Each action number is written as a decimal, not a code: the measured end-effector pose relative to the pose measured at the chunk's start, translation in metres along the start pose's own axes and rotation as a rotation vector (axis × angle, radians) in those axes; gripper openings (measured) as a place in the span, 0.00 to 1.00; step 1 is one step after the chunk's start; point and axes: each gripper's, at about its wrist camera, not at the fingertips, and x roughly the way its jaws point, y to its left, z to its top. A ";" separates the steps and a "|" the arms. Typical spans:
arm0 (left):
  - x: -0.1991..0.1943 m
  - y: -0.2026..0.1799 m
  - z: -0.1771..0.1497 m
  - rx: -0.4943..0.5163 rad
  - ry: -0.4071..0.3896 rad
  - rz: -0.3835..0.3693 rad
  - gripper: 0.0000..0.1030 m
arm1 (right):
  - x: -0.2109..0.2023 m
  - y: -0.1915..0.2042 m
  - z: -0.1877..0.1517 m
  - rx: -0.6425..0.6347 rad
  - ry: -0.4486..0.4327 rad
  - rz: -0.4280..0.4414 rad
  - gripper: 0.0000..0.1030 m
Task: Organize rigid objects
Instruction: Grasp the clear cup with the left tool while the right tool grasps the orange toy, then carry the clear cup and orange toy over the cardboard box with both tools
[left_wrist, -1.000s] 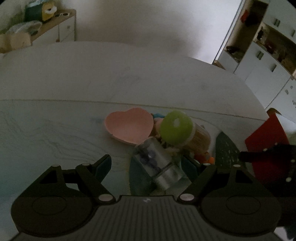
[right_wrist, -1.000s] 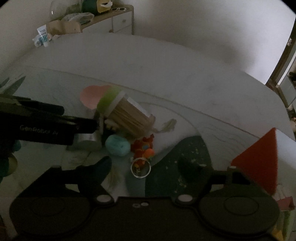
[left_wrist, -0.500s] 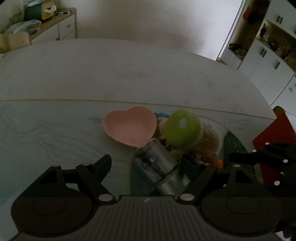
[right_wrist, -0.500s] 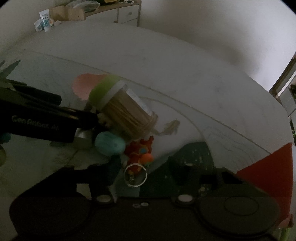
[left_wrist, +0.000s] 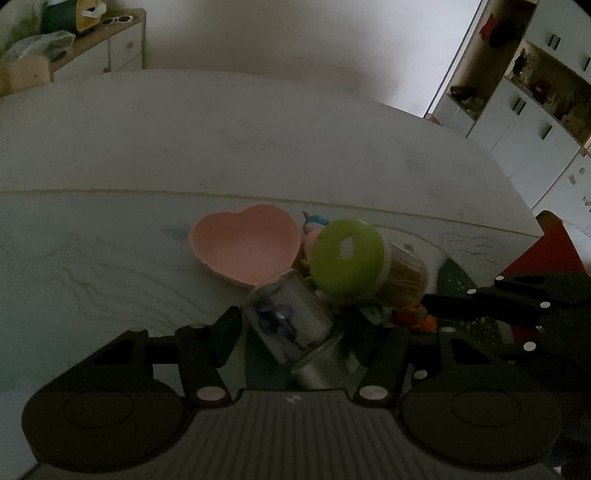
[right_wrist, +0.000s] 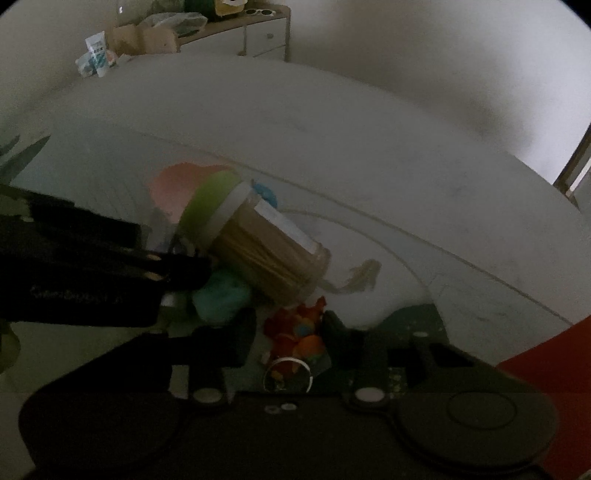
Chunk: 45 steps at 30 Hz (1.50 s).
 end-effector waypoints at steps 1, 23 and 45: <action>0.000 0.001 0.000 -0.002 0.000 -0.003 0.54 | -0.001 -0.002 -0.001 0.011 -0.001 0.004 0.33; -0.033 0.000 -0.017 0.011 0.027 -0.033 0.46 | -0.046 -0.006 -0.032 0.139 -0.016 0.031 0.31; -0.110 -0.049 -0.026 0.049 0.014 -0.173 0.45 | -0.149 -0.023 -0.056 0.223 -0.148 0.066 0.31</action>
